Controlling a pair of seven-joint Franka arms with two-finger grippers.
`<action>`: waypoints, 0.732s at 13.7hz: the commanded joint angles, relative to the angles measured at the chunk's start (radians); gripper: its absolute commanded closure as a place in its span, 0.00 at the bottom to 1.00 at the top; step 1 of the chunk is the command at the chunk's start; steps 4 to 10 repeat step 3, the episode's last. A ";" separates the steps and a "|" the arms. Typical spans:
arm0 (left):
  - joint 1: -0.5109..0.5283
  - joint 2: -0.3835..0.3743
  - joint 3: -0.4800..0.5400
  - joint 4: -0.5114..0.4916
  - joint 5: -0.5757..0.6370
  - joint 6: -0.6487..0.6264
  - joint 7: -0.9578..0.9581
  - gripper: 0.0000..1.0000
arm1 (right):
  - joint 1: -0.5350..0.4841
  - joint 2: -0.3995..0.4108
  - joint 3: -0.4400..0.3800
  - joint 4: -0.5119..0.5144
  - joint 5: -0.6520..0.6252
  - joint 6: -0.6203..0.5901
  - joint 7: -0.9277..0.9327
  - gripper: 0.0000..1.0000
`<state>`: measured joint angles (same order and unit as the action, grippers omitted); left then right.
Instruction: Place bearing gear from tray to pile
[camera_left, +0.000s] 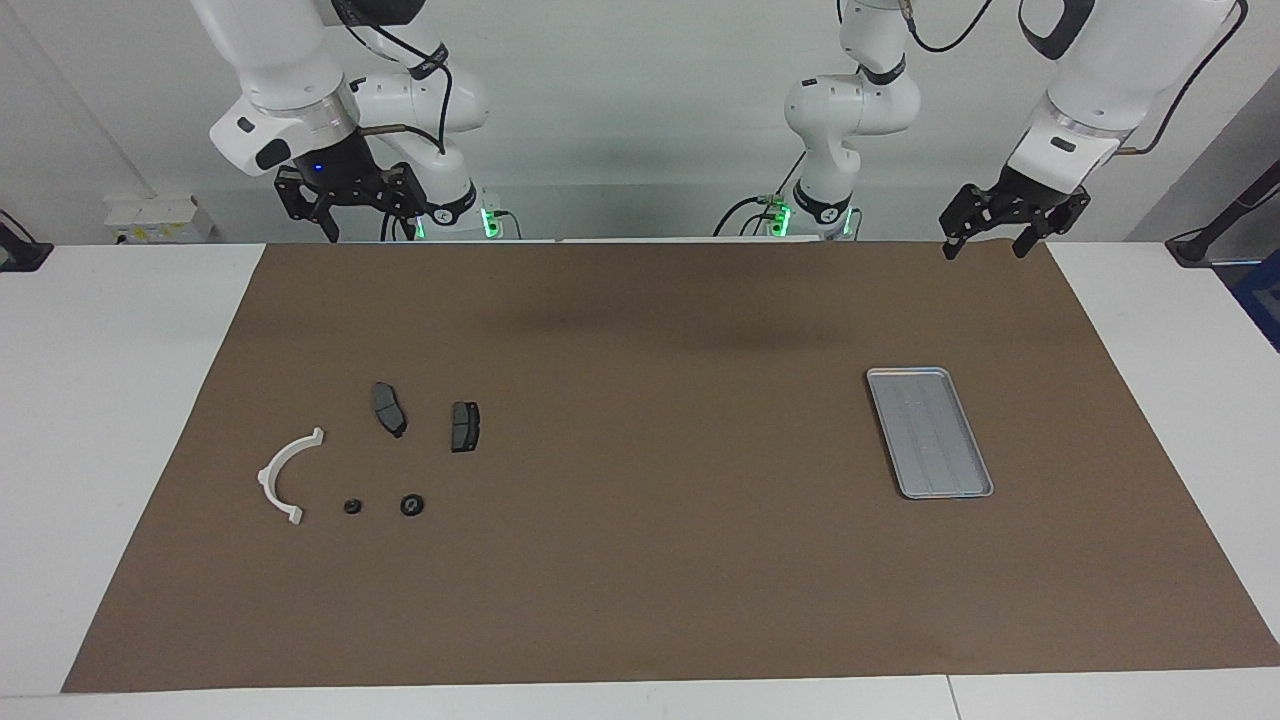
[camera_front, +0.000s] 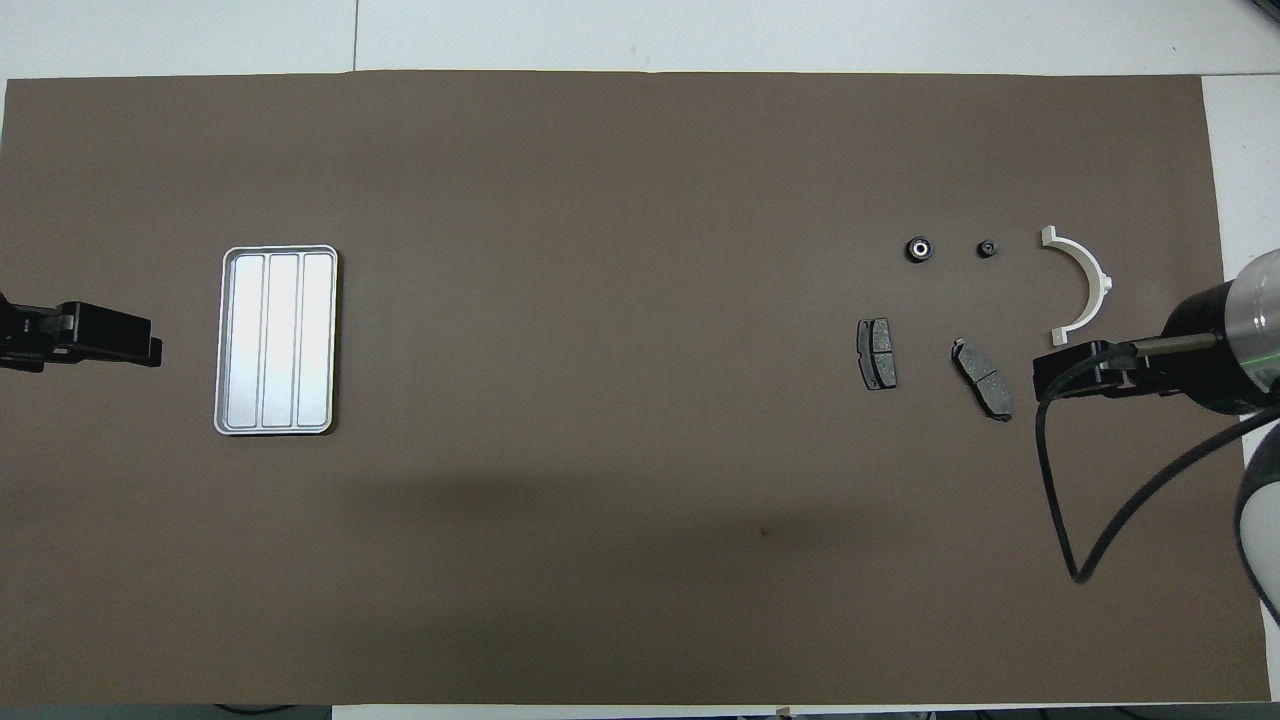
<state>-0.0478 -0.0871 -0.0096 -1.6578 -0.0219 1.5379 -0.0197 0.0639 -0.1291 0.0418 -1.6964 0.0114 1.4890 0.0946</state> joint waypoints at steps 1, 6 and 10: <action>-0.006 -0.017 0.006 -0.017 -0.009 -0.004 0.010 0.00 | -0.003 -0.009 0.000 -0.003 0.021 0.008 -0.010 0.00; -0.006 -0.017 0.006 -0.017 -0.010 -0.004 0.010 0.00 | -0.003 -0.009 0.000 -0.003 0.021 0.020 -0.012 0.00; -0.006 -0.017 0.006 -0.017 -0.010 -0.004 0.010 0.00 | -0.003 -0.009 0.000 -0.003 0.021 0.020 -0.012 0.00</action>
